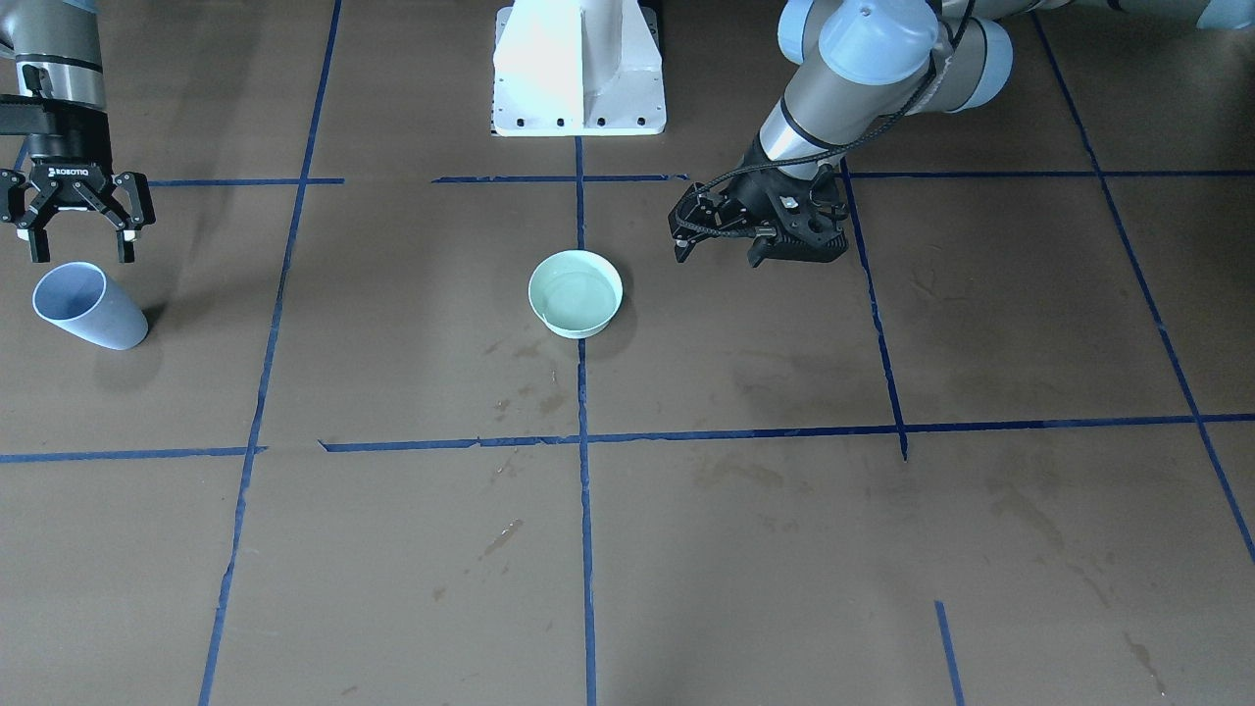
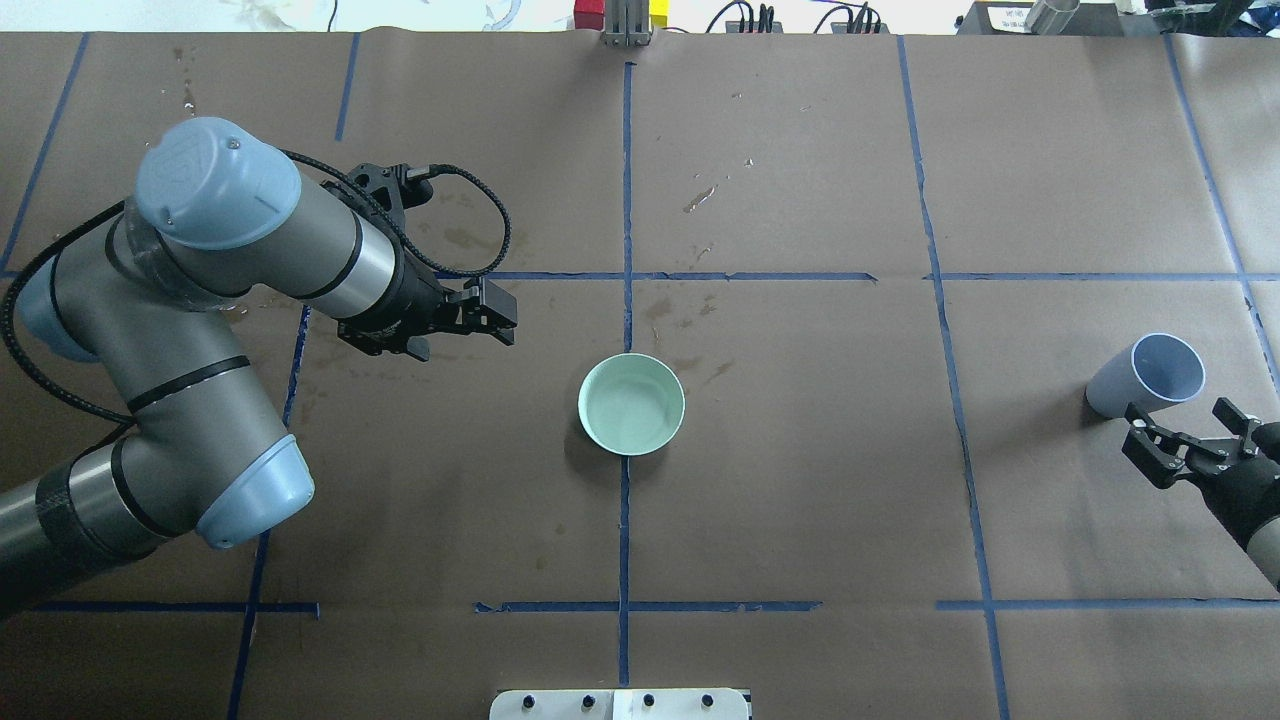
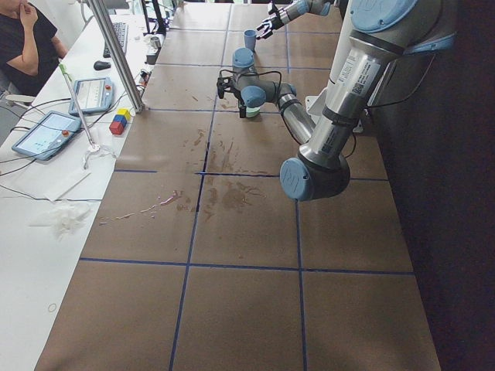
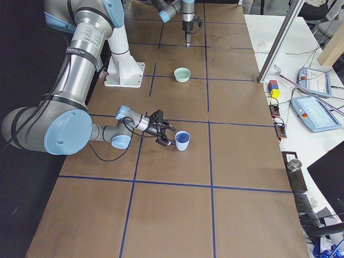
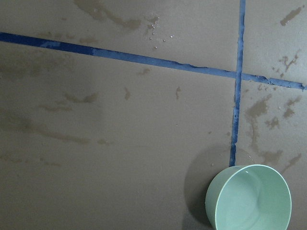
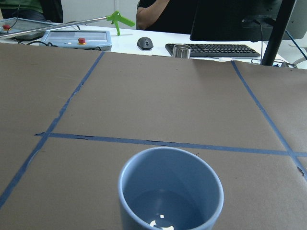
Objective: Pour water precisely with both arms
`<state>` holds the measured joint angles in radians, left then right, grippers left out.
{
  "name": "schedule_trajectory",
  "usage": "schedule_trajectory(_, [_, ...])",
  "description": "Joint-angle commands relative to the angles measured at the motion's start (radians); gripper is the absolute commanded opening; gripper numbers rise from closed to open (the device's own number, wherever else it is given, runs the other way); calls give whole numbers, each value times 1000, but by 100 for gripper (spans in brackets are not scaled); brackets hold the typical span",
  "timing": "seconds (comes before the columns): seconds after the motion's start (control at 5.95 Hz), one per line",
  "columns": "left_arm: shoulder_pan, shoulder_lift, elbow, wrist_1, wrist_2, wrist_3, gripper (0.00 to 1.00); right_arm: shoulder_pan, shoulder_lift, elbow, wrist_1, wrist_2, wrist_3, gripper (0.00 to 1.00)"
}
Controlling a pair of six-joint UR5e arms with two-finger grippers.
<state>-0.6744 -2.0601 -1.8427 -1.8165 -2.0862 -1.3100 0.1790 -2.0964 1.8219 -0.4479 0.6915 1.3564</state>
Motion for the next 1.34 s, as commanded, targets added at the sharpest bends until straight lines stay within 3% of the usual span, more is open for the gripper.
schedule_trajectory(0.0, [-2,2,-1,0,0,0,99,-18,1,-32,2,-55,27,100])
schedule_trajectory(1.18, [-5,23,-26,0,-2,0,99,-20,107,-118,2,-104,1,100])
